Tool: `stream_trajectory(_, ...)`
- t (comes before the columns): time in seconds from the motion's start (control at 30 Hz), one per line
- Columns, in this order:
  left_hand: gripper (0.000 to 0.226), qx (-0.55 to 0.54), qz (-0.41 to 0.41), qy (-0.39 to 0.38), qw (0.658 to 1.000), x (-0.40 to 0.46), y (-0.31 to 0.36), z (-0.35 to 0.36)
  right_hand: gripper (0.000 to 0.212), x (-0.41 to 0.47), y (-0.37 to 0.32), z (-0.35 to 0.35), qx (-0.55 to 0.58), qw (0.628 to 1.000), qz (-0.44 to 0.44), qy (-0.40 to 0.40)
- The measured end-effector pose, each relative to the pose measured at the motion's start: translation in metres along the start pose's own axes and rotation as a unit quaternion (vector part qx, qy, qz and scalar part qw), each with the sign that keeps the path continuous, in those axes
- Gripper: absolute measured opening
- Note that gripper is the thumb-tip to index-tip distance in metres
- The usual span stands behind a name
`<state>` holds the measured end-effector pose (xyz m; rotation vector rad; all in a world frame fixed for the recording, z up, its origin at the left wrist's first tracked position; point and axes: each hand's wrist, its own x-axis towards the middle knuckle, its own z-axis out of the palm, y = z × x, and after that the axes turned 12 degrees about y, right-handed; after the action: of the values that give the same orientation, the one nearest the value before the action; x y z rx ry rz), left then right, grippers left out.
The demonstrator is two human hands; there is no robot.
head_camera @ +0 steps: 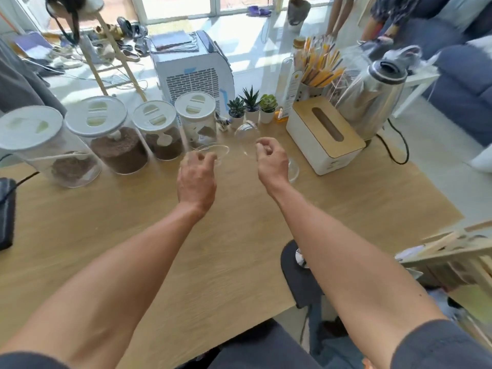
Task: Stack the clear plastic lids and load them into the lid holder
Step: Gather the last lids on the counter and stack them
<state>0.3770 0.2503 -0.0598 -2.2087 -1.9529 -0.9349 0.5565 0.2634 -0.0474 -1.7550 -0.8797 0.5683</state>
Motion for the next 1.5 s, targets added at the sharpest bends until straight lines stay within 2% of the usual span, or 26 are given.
stream_trajectory(0.1, 0.025, -0.078, -0.021, -0.002, 0.997, 0.016, 0.035, 0.004, 0.011, 0.017, 0.007, -0.042, 0.109, 0.986, 0.128, 0.005)
stream_trajectory(0.2, 0.018, -0.129, -0.049, 0.023, 0.99, 0.026, 0.063, 0.008, 0.011, 0.028, 0.026, -0.068, 0.171, 0.962, 0.214, 0.004)
stream_trajectory(0.37, 0.021, -0.197, -0.088, 0.027, 0.976, 0.037, 0.094, 0.018, 0.013, 0.033, 0.057, -0.087, 0.143, 0.947, 0.288, 0.003)
stream_trajectory(0.47, 0.025, -0.262, -0.12, 0.013, 0.957, 0.04, 0.106, 0.024, 0.018, 0.034, 0.065, -0.089, 0.1, 0.949, 0.3, 0.003)
stream_trajectory(0.6, 0.025, -0.373, -0.229, -0.034, 0.898, 0.039, 0.119, 0.033, 0.013, 0.038, 0.072, -0.083, 0.054, 0.953, 0.297, 0.014)
stream_trajectory(0.73, 0.023, -0.443, -0.368, -0.085, 0.813, 0.036, 0.126, 0.048, 0.013, 0.039, 0.074, -0.086, -0.006, 0.962, 0.272, 0.025)
stream_trajectory(0.8, 0.027, -0.464, -0.418, -0.115, 0.772, 0.033, 0.129, 0.056, 0.021, 0.039, 0.074, -0.091, -0.028, 0.964, 0.263, 0.029)
stream_trajectory(0.93, 0.03, -0.47, -0.462, -0.167, 0.733, 0.023, 0.136, 0.068, 0.015, 0.046, 0.08, -0.101, -0.061, 0.977, 0.204, 0.03)
stream_trajectory(1.1, 0.025, -0.444, -0.473, -0.195, 0.735, 0.012, 0.142, 0.082, 0.023, 0.056, 0.079, -0.107, -0.07, 0.991, 0.115, 0.021)
stream_trajectory(1.3, 0.02, -0.348, -0.48, -0.218, 0.775, 0.007, 0.138, 0.097, 0.034, 0.059, 0.083, -0.101, -0.131, 0.987, 0.097, -0.015)
stream_trajectory(1.5, 0.043, -0.321, -0.482, -0.217, 0.786, 0.004, 0.128, 0.104, 0.039, 0.059, 0.082, -0.092, -0.138, 0.985, 0.099, -0.032)
